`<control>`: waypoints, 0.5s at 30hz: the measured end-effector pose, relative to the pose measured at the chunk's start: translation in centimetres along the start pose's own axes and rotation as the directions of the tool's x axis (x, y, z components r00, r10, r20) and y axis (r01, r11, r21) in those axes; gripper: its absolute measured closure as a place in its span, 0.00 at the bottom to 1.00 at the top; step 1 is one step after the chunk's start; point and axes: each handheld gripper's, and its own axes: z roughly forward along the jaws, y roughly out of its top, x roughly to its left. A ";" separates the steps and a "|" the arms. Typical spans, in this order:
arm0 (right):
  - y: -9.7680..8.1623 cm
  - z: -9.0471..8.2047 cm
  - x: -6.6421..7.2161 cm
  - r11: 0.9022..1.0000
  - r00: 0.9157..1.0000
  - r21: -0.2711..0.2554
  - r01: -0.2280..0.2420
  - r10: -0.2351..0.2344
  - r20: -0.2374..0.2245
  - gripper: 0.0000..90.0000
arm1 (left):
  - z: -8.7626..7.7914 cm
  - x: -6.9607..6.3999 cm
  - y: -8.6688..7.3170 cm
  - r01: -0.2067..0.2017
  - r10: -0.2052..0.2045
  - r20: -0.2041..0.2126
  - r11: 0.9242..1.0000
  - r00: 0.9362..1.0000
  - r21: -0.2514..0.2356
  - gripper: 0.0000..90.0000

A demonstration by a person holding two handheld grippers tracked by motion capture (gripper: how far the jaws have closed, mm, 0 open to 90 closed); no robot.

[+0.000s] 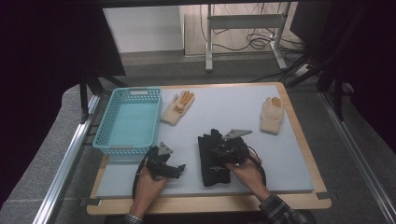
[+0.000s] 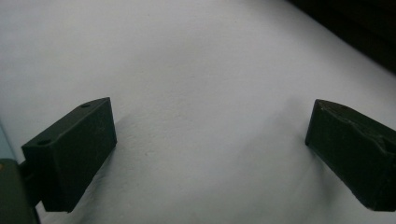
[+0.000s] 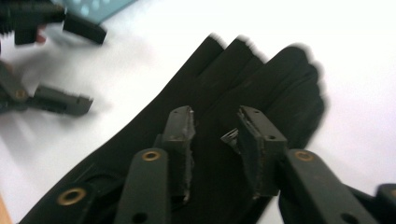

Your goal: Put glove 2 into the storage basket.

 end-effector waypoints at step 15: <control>0.1 0.2 0.9 0.996 0.997 0.029 0.080 -0.080 0.002 0.97 | 0.0 0.0 0.0 0.004 -0.004 0.000 1.000 1.000 -0.004 0.03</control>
